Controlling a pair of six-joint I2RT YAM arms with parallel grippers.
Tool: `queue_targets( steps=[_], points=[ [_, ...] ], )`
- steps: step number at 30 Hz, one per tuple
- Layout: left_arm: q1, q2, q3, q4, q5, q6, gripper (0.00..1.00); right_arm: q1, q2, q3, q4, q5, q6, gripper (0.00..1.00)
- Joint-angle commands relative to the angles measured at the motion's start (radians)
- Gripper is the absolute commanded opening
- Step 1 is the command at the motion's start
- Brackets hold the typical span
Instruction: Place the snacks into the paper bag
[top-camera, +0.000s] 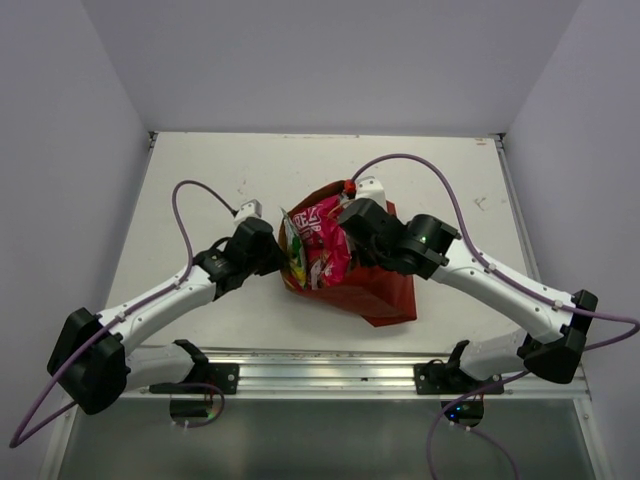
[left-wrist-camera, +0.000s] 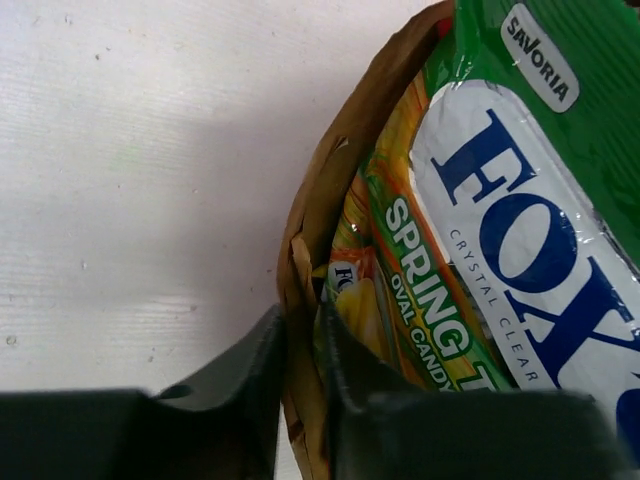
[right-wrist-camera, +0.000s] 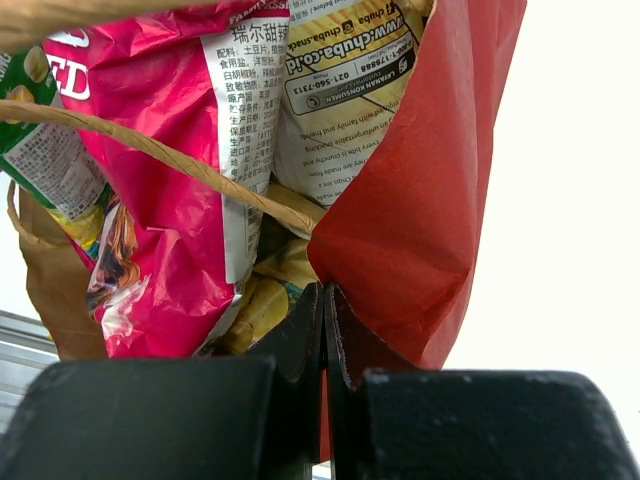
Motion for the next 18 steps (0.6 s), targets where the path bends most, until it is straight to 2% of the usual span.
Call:
queue_targets(
  steps=[1,3,4,11,15,18],
  points=[
    [0.008,-0.011,-0.008,0.046,-0.008,0.025,0.17,-0.006,-0.032,-0.009,-0.048,0.036,0.022,0.00],
    [0.007,-0.013,-0.011,0.047,-0.009,0.025,0.02,-0.006,-0.031,-0.012,-0.047,0.035,0.026,0.00],
    [0.007,-0.011,-0.011,0.050,-0.007,0.027,0.00,-0.006,-0.031,-0.012,-0.047,0.036,0.026,0.00],
    [0.007,-0.059,0.024,0.033,-0.044,0.037,0.00,-0.006,-0.031,0.007,-0.053,0.050,0.023,0.00],
    [0.007,-0.103,0.217,-0.090,-0.119,0.059,0.00,-0.006,-0.014,0.112,-0.114,0.064,-0.007,0.00],
    [0.007,-0.112,0.348,-0.123,-0.134,0.074,0.00,-0.004,0.005,0.214,-0.154,0.075,-0.028,0.00]
  ],
)
